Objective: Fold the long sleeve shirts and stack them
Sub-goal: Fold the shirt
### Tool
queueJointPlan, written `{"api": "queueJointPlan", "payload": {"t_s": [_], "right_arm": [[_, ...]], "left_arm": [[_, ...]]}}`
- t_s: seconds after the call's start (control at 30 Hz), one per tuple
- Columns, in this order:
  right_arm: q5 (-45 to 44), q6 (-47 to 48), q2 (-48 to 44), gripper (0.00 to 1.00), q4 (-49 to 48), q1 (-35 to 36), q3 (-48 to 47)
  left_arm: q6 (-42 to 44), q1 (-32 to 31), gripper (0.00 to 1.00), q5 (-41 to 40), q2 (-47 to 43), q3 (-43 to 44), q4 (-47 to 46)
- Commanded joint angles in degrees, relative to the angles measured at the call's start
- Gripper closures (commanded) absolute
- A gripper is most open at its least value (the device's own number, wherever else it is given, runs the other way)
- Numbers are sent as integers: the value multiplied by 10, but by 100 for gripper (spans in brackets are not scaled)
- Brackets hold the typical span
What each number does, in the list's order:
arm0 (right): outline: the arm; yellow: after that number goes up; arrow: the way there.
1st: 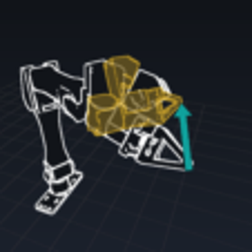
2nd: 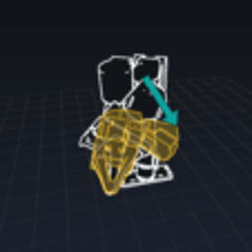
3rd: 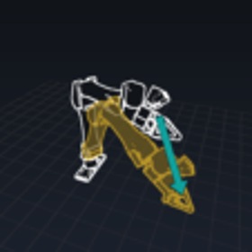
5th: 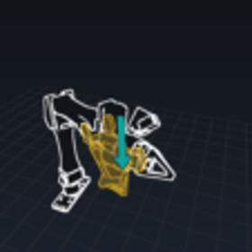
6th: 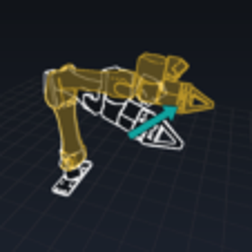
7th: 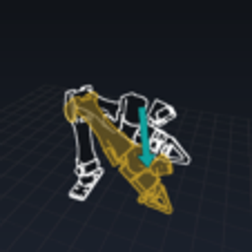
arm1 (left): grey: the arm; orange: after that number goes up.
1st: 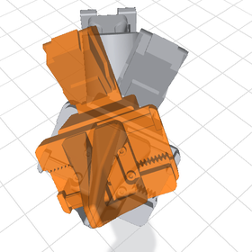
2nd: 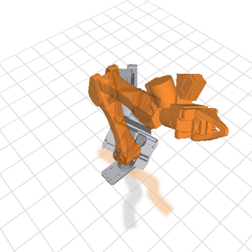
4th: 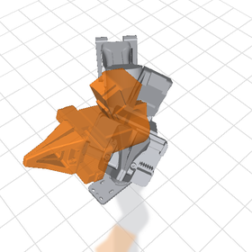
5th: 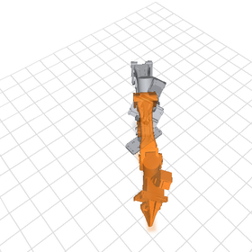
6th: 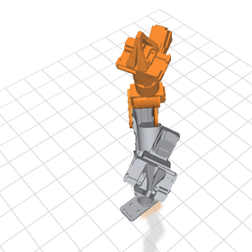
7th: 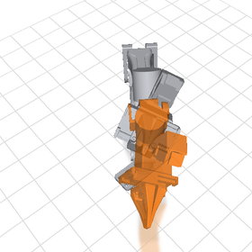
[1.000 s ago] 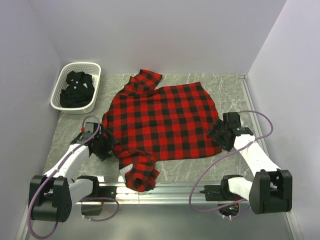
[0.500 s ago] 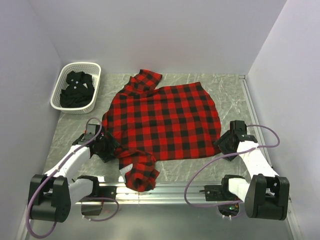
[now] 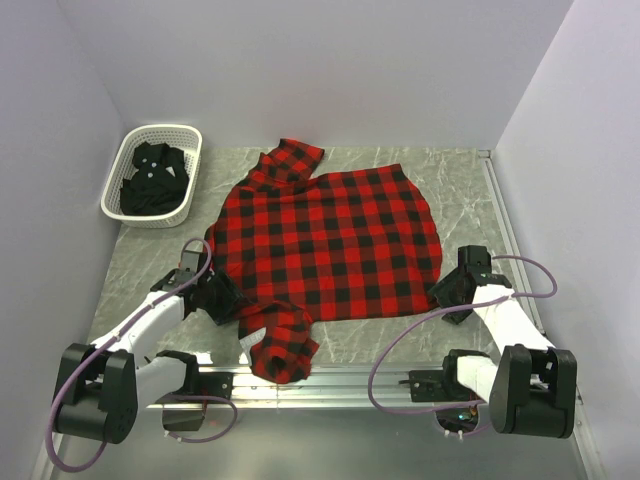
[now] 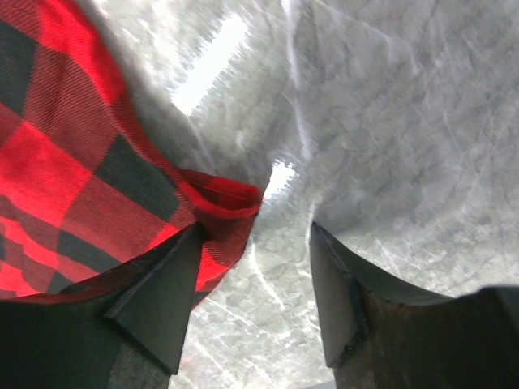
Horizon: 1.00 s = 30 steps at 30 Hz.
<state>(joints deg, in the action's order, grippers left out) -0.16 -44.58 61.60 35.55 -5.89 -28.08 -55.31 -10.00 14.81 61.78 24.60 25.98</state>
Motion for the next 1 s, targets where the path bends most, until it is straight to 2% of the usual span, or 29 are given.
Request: {"api": "queueJointPlan", "payload": {"t_s": [0.0,0.1,0.27,0.33,0.37,0.4,0.43,0.47,0.5,0.53,0.63,0.97], "right_arm": [[0,-10,12,38,-29,-3,7],[5,-8,26,40,-38,-3,10],[16,-7,34,55,-47,-3,12],[17,-3,32,65,-46,-3,11],[17,-2,25,77,-43,-3,11],[17,0,21,81,-40,-3,8],[17,3,17,86,-36,-3,7],[16,5,8,96,-30,-3,5],[15,6,5,100,-27,-3,1],[15,12,2,100,-23,-3,0],[10,19,-10,100,-6,-3,-12],[-37,41,-45,100,45,-3,-96]], "left_arm": [[-11,-8,44,11,2,-12,-15],[-13,-11,45,12,-2,-15,-16],[-15,-13,50,7,-9,-17,-14],[-16,-13,57,3,-14,-15,-8],[-15,-13,61,1,-17,-13,-5],[-14,-13,65,-1,-24,-8,-1],[-13,-13,73,-7,-26,-4,6],[-12,-13,77,-10,-30,-2,9],[-10,-13,81,-13,-34,6,14],[-8,-13,87,-21,-36,11,23],[-1,-13,99,-29,-43,26,35],[28,-12,99,-81,-52,103,97]]}}
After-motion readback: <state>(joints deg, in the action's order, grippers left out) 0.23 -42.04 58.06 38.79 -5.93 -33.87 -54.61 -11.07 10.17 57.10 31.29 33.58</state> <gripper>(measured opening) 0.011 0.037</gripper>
